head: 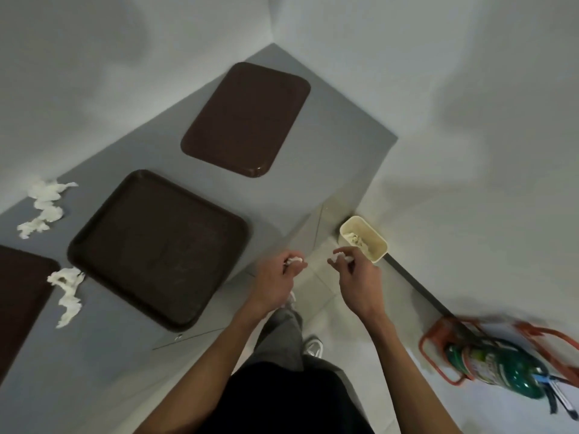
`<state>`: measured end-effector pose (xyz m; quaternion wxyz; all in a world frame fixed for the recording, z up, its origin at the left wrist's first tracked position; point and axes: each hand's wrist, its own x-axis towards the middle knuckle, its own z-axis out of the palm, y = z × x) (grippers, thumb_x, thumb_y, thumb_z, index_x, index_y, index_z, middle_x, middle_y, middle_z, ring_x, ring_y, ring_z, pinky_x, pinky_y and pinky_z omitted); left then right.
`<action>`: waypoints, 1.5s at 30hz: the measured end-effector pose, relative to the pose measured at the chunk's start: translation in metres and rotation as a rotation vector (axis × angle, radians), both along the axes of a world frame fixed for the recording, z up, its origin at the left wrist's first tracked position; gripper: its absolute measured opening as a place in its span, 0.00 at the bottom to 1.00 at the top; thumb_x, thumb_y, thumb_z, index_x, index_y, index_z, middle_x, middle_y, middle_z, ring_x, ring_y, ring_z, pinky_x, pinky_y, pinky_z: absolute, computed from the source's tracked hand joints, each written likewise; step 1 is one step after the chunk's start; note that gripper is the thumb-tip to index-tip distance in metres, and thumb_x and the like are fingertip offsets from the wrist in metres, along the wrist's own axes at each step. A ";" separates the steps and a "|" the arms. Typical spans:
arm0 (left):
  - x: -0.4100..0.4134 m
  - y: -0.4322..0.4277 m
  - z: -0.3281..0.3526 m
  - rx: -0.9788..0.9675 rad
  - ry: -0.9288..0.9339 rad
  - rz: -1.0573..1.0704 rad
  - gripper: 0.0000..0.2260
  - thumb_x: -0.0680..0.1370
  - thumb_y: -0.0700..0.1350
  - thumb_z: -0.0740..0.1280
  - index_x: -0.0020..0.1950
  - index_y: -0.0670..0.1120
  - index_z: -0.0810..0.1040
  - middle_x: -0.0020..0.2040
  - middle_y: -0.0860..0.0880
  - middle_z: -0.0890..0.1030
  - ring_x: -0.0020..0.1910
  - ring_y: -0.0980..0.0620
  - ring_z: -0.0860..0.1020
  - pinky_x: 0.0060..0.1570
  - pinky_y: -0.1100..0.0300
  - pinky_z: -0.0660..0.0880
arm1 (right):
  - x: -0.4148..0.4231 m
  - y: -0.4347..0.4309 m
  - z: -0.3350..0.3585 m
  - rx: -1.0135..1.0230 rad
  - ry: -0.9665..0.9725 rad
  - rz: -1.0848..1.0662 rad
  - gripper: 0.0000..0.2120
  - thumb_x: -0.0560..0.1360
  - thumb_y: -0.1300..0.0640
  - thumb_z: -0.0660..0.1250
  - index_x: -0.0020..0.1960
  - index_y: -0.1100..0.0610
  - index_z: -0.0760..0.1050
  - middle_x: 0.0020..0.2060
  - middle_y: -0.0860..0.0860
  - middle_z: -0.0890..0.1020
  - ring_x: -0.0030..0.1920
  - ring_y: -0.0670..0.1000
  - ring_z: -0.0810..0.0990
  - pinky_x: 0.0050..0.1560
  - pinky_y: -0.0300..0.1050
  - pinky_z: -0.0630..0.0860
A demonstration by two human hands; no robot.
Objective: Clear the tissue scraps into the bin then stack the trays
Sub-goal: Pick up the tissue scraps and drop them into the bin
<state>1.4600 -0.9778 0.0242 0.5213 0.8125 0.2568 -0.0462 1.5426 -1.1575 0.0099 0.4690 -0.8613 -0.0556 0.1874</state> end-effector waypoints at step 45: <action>0.355 -0.159 -0.473 -0.117 0.457 0.282 0.26 0.73 0.59 0.77 0.67 0.52 0.76 0.61 0.43 0.83 0.61 0.44 0.81 0.64 0.50 0.78 | 0.319 -0.140 -0.457 -0.403 0.258 0.090 0.21 0.77 0.62 0.71 0.68 0.52 0.74 0.63 0.58 0.82 0.59 0.62 0.82 0.58 0.56 0.81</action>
